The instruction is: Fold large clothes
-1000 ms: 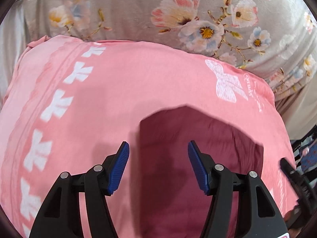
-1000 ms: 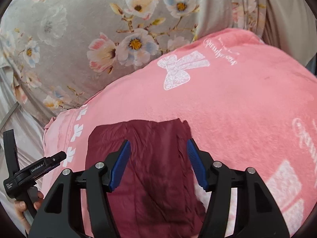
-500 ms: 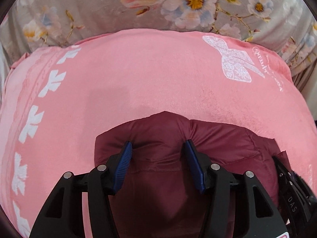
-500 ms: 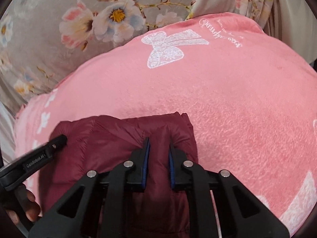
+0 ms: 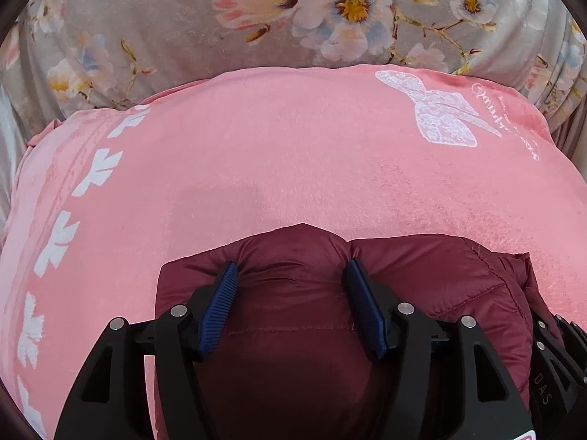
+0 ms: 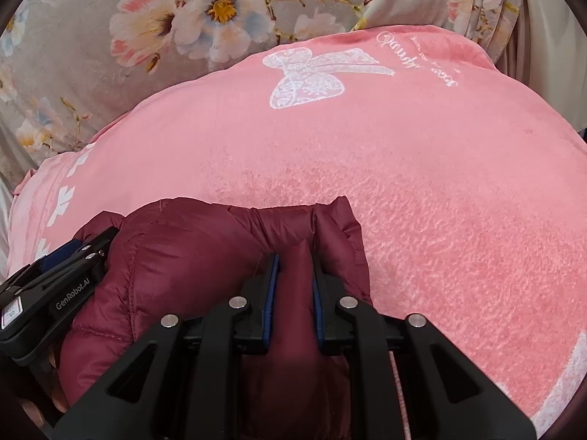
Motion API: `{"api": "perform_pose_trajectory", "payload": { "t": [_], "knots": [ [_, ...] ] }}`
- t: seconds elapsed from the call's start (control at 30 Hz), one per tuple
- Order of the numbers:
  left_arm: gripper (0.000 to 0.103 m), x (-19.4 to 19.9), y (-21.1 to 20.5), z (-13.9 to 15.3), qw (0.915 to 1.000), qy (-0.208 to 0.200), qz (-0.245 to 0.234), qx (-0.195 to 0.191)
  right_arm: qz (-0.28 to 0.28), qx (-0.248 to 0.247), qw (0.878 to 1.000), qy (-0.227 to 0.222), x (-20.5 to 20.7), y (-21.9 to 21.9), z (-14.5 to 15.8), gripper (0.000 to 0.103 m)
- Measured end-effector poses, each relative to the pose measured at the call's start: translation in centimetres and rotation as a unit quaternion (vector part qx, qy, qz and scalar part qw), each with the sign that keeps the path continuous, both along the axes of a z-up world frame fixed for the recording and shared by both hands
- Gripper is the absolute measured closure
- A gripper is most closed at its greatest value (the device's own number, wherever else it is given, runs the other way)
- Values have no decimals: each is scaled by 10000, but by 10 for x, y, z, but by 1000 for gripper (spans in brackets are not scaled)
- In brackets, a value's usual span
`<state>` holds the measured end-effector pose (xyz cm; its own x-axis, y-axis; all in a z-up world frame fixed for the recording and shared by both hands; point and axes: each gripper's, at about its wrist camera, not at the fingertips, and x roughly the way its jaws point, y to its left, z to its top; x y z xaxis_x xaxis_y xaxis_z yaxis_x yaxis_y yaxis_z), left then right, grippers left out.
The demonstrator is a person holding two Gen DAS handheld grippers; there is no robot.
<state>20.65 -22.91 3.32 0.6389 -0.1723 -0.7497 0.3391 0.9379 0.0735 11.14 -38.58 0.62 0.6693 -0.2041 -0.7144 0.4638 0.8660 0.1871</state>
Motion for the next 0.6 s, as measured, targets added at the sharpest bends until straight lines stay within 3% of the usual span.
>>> {"api": "perform_pose_trajectory", "payload": {
  "t": [0.6],
  "knots": [
    [42,-1,-6,-10,9997,-192,54,111,-21,-166,9998,57,4,3,-2,89]
  ]
}}
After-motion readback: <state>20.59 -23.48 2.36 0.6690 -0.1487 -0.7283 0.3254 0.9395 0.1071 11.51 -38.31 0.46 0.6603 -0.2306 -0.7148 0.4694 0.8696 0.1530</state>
